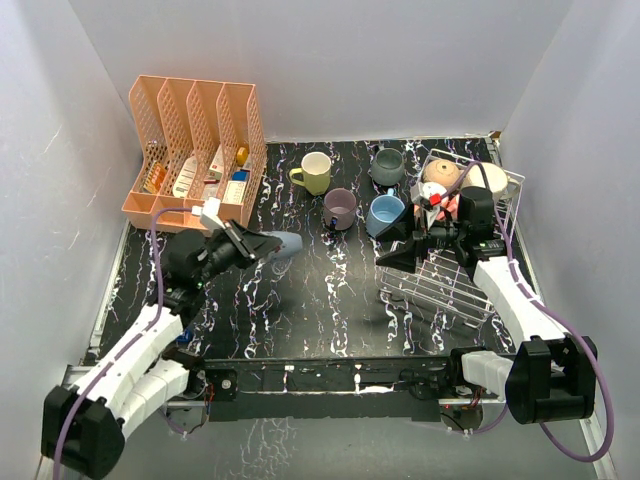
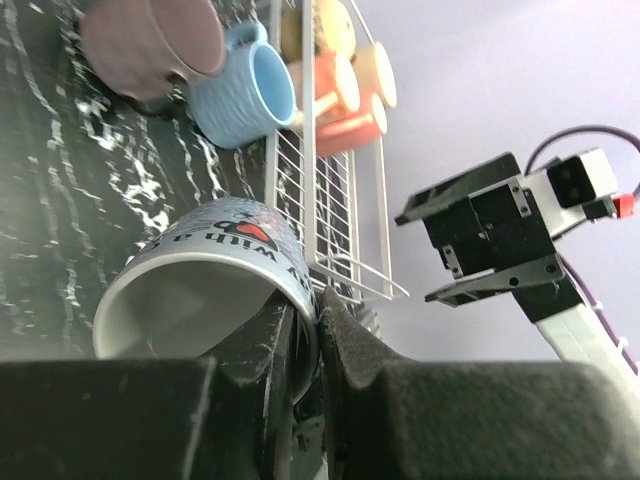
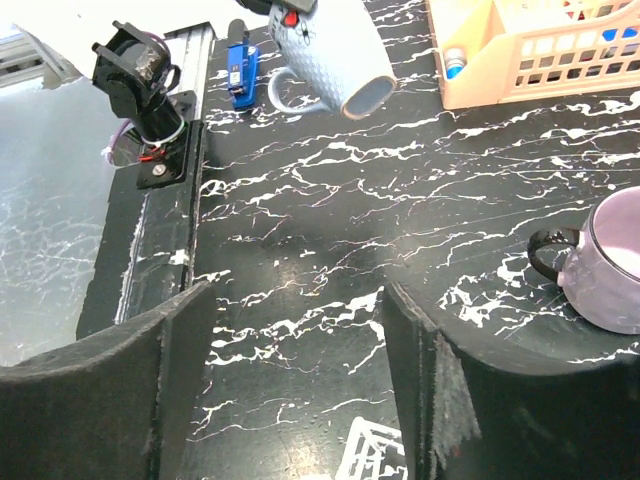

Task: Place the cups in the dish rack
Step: Pick up the cup at the center of the board.

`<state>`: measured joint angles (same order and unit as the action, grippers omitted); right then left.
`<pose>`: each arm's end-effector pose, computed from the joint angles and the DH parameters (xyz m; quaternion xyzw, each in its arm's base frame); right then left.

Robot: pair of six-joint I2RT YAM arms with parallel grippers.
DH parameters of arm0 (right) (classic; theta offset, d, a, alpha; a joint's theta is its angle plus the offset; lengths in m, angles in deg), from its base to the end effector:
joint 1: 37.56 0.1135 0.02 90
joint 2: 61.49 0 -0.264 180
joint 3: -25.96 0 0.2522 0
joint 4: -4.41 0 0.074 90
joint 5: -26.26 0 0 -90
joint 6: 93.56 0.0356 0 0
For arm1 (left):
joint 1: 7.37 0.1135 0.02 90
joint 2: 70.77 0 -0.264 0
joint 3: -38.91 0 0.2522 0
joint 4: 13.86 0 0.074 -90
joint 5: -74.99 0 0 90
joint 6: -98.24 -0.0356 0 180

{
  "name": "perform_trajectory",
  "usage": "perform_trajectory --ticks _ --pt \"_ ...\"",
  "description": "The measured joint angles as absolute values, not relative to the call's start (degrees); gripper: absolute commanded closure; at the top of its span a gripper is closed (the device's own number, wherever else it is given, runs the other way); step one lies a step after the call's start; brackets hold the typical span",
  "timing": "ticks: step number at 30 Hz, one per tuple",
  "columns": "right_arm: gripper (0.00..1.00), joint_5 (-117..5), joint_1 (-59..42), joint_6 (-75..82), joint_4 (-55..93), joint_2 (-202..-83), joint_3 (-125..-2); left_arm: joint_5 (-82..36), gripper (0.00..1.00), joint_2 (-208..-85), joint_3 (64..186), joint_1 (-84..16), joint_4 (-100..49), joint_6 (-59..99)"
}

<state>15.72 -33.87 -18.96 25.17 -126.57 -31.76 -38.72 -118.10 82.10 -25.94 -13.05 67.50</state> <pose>0.2272 0.0497 0.2827 -0.4335 0.5960 0.5050 0.4493 0.1841 -0.0770 0.2832 -0.1153 0.7164 -0.5382 0.4287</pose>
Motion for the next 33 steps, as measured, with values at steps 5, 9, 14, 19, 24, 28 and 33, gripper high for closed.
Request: perform_trajectory --ticks 5,9,14,19,24,28,33 --pt "0.02 18.02 -33.87 -16.67 22.22 -126.57 -30.15 -35.02 1.00 -122.80 81.80 -33.85 -5.16 70.02" --pt "0.00 19.66 -33.87 -11.47 17.04 -126.57 -27.90 -31.24 1.00 -125.07 81.82 -39.05 1.70 70.54" --pt "0.00 20.97 -33.83 -3.71 10.40 -127.20 -26.34 -27.55 1.00 -128.90 82.59 -44.91 8.89 70.21" --pt "0.00 21.36 -32.65 2.96 4.80 -128.84 -25.62 -24.97 1.00 -133.42 84.64 -49.02 15.45 69.51" --pt "0.00 19.44 -30.29 11.44 -2.19 -129.41 -23.81 -22.87 1.00 -137.90 87.37 -51.58 21.40 69.34" --pt "0.00 14.89 -30.05 22.15 -10.04 -129.46 -21.14 -21.30 1.00 -141.47 88.90 -53.85 26.86 69.64" --pt "0.00 10.94 -30.05 31.88 -19.54 -128.69 -17.69 -19.44 1.00 -145.42 90.21 -56.37 32.17 70.54"
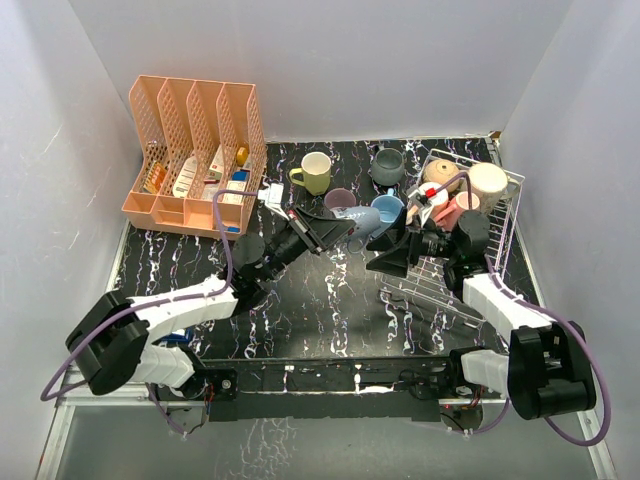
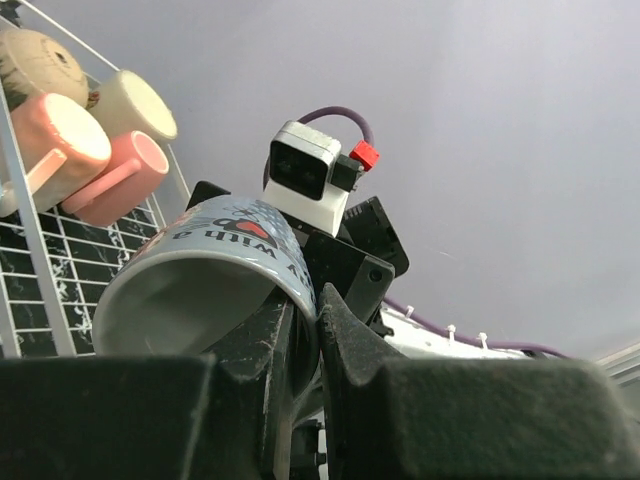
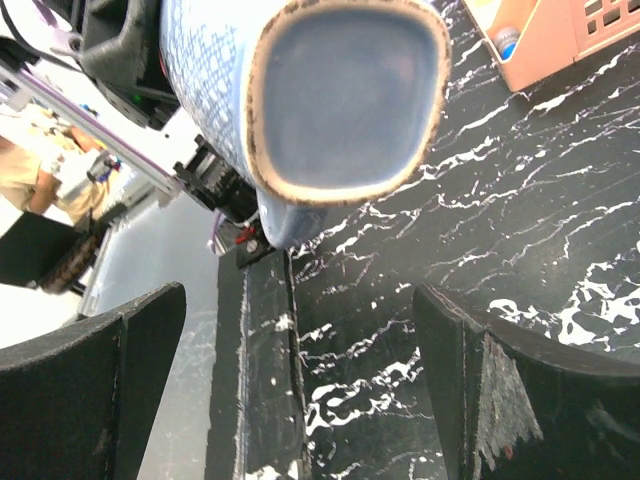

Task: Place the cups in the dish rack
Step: Pick up the cup at the center of the board, then turn the cup upside down in the dish rack.

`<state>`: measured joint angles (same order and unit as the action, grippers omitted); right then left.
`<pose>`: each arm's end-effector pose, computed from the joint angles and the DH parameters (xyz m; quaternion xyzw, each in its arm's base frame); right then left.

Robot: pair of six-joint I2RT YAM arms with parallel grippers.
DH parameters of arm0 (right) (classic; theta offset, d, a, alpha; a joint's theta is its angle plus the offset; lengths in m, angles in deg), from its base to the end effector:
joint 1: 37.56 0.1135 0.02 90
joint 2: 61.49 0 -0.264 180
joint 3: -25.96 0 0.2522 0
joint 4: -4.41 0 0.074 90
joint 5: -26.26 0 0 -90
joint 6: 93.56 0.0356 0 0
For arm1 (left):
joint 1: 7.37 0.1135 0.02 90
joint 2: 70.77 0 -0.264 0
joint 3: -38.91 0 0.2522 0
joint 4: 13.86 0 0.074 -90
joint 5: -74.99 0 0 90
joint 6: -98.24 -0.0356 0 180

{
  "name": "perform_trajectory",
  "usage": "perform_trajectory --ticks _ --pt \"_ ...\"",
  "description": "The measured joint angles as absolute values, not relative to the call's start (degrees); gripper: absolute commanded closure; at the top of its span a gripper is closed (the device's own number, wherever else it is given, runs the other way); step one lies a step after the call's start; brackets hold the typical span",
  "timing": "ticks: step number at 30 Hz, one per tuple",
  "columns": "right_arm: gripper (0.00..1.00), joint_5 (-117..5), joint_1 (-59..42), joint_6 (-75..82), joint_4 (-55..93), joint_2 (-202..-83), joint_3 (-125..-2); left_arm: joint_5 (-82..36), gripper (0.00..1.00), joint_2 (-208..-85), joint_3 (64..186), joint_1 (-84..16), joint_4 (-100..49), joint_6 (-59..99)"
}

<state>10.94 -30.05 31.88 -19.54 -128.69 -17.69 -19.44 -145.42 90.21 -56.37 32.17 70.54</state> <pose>0.2258 0.0644 0.2567 -0.2825 0.6475 0.6043 0.3685 0.1834 -0.2152 0.3103 -0.0322 0.5538 -0.6988 0.4516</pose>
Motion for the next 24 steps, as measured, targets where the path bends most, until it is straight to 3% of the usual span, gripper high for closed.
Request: perform_trajectory --ticks 19,24 --pt "0.35 6.50 -30.05 53.80 -43.70 -125.56 -13.32 -17.34 1.00 -155.83 95.46 -61.20 43.67 75.20" --pt "0.57 5.84 -30.40 56.97 -45.62 -125.54 -12.77 -17.34 1.00 -156.90 95.87 -61.55 45.57 76.18"
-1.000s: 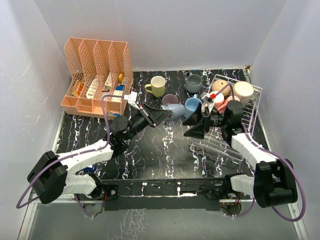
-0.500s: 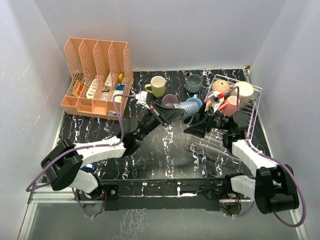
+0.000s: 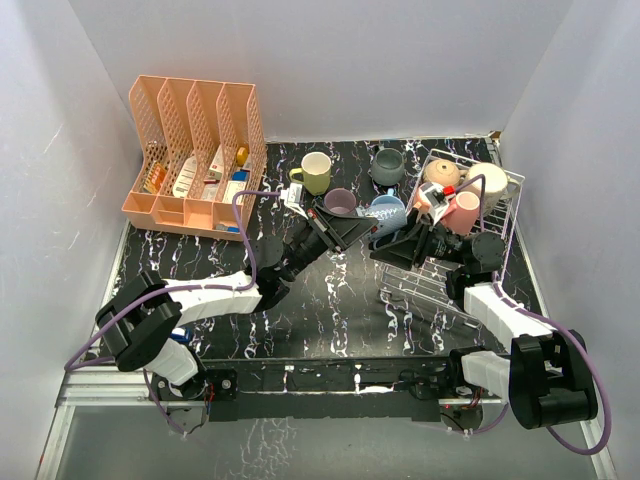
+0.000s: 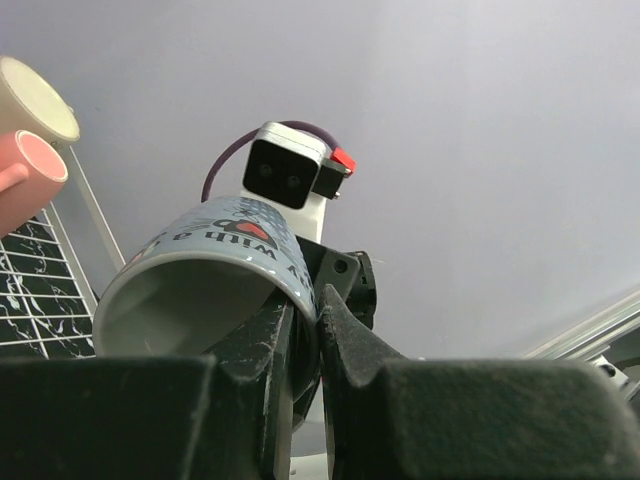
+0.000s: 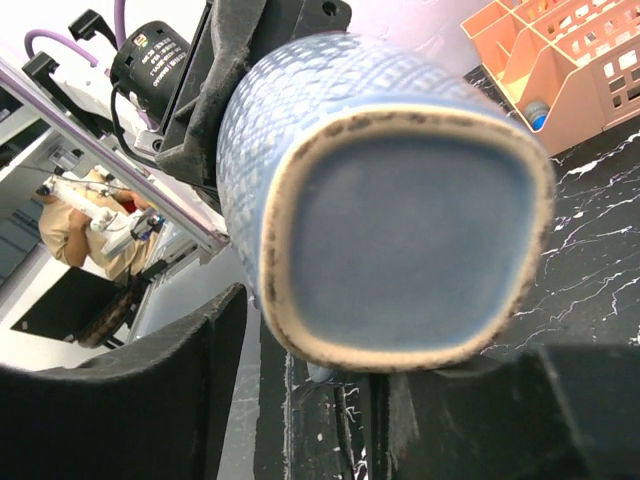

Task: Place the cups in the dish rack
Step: Turn the cup upside down in the dish rack.

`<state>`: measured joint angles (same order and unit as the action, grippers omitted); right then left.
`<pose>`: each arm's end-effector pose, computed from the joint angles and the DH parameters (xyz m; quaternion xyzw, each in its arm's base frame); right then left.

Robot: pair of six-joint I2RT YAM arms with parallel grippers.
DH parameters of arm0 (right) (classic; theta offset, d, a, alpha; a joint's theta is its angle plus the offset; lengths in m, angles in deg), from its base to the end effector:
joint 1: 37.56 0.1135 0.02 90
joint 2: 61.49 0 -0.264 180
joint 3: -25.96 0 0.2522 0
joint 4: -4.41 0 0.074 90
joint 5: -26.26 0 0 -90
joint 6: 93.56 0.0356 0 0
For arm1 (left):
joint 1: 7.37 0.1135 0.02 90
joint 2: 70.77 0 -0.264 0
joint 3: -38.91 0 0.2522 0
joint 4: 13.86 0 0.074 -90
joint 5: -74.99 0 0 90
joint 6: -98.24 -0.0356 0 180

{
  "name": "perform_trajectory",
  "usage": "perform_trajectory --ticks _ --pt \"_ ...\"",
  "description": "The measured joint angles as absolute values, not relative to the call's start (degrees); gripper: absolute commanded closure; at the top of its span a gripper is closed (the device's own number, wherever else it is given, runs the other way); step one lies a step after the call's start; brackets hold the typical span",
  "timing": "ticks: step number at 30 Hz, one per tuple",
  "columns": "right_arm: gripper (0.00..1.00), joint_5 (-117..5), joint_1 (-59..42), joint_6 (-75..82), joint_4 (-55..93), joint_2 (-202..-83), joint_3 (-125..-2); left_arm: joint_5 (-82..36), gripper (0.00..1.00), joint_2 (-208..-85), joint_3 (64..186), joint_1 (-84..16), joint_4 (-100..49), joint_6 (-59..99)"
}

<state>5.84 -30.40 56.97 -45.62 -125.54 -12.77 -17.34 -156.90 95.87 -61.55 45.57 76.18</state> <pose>0.2052 0.0594 0.2791 -0.2303 0.6116 0.6408 0.4029 0.1844 -0.2579 0.3092 -0.0421 0.4965 -0.7636 0.4107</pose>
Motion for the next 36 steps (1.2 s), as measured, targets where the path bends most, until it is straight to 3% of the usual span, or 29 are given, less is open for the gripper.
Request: perform_trajectory --ticks 2,7,10,12,15,17,19,23,25,29,32,36 --pt "0.58 5.25 -30.73 58.06 -46.19 -125.54 -12.64 -17.34 1.00 -156.90 95.87 -61.63 45.74 76.40" --pt "0.49 4.05 -31.91 60.90 -47.26 -125.56 -12.36 -17.34 1.00 -156.90 95.87 -61.72 46.03 76.70" --pt "0.51 3.35 -32.50 62.41 -48.24 -125.61 -12.33 -17.34 1.00 -156.90 95.87 -61.79 46.03 76.88" --pt "0.59 3.07 -32.76 63.24 -49.20 -125.72 -12.31 -17.34 1.00 -156.90 95.87 -61.83 46.03 76.99" --pt "0.88 2.81 -32.82 64.22 -50.06 -125.87 -12.27 -17.36 1.00 -156.90 95.87 -61.90 46.20 77.51" --pt "0.92 2.91 -33.00 64.92 -50.36 -126.29 -12.22 -17.30 0.99 -156.90 95.87 -61.90 46.86 77.80" --pt "0.92 2.94 -33.06 65.80 -50.67 -126.46 -12.20 -17.34 0.88 -156.90 95.85 -61.85 46.97 77.88" --pt "0.92 3.44 -33.06 65.41 -50.93 -126.53 -12.11 -16.95 0.53 -156.46 95.53 -61.90 46.77 77.62" --pt "0.92 3.88 -33.06 64.99 -50.95 -126.72 -11.98 -16.42 0.40 -155.11 94.54 -61.94 45.92 77.10" --pt "0.92 5.43 -33.06 62.76 -50.58 -127.12 -11.98 -14.94 0.26 -148.96 91.68 -61.94 40.04 74.71" --pt "0.92 6.91 -33.24 59.88 -49.01 -127.12 -12.01 -13.47 0.24 -141.60 89.19 -61.94 33.18 71.89" --pt "0.92 11.00 -34.88 53.62 -43.94 -127.09 -12.99 -12.18 0.08 -131.32 87.61 -61.92 19.78 65.51"
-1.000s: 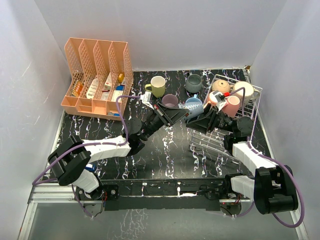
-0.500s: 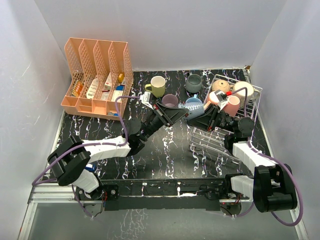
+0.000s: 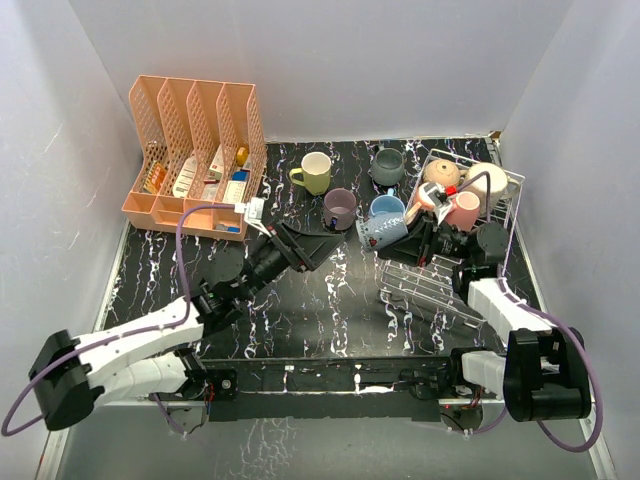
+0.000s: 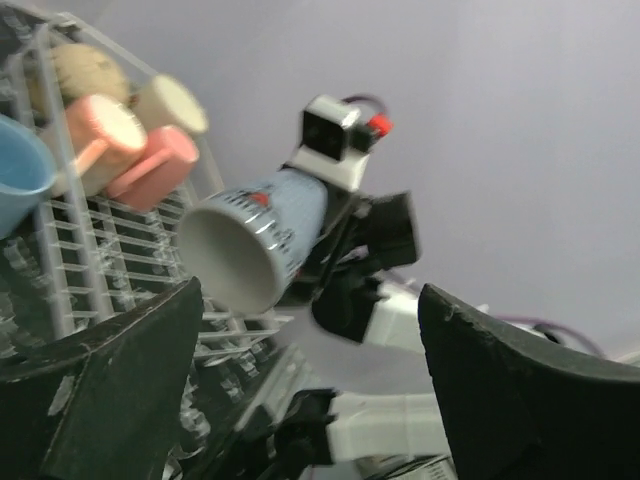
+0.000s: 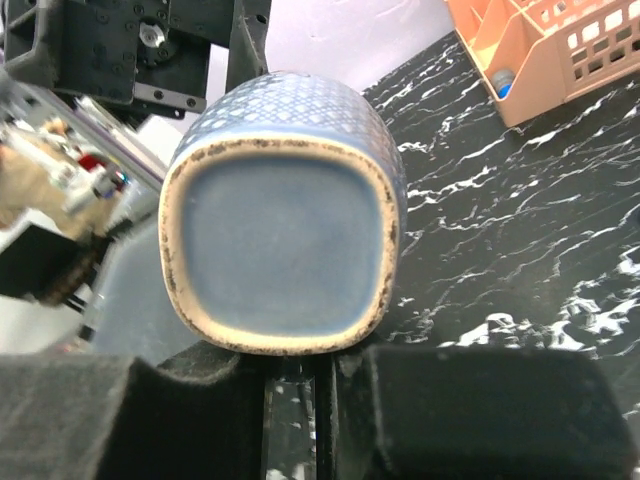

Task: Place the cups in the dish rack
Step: Turn the cup upside down in the dish rack.

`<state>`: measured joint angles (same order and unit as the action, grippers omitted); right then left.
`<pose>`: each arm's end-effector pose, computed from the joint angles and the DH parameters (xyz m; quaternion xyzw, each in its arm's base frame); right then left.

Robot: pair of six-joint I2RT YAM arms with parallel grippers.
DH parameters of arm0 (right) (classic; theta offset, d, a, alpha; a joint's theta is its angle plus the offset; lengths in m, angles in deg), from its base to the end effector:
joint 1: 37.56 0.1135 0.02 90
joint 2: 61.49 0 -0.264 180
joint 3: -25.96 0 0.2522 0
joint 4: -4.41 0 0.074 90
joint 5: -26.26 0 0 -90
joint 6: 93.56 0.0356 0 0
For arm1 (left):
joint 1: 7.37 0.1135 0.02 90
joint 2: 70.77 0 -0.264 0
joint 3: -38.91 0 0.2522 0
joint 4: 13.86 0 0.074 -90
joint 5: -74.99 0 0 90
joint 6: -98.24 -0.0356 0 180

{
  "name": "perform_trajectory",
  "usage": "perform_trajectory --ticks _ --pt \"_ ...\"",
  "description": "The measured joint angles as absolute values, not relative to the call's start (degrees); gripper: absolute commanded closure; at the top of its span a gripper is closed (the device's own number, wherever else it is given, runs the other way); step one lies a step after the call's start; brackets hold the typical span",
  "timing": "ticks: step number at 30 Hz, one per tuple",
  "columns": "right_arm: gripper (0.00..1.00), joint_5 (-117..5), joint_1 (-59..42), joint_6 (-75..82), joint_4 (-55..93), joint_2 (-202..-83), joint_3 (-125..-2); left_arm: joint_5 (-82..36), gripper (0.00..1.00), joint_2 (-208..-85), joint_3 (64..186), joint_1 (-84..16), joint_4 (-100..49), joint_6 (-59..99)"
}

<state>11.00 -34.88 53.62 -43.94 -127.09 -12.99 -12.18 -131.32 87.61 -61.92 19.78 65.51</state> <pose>0.2120 0.0443 0.2716 -0.2423 0.6266 0.6234 0.4000 0.1399 -0.1935 0.3323 -0.0337 0.5599 -0.6778 0.4754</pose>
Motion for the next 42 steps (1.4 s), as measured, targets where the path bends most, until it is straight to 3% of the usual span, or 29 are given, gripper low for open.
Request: perform_trajectory --ticks 2,8,12,16,22,32,42 --pt "0.92 14.50 -36.15 46.21 -37.77 -126.83 -15.20 -11.29 0.03 -126.89 88.31 -61.92 9.94 61.03" --pt "0.92 20.60 -42.83 11.92 -2.89 -125.83 -28.05 -5.28 0.03 -123.96 101.03 -61.61 -22.36 43.44" --pt "0.92 17.93 -46.33 -3.86 14.36 -125.65 -33.01 0.67 0.03 -127.28 111.52 -59.71 -37.64 30.80" --pt "0.92 8.75 -46.55 -17.06 33.48 -126.29 -40.00 0.38 0.03 -131.17 113.71 -51.45 -44.96 22.61" --pt "0.92 -9.92 -47.18 -28.60 50.24 -125.85 -48.88 -3.72 0.03 -131.98 104.49 -39.49 -47.17 17.41" --pt "0.92 -32.47 -50.59 -33.21 62.20 -122.85 -48.86 -8.16 0.03 -126.84 96.46 -38.79 -45.33 15.44" --pt "0.92 -41.56 -58.64 -34.83 63.51 -123.71 -46.06 -7.92 0.03 -123.61 95.63 -38.70 -44.35 14.39"
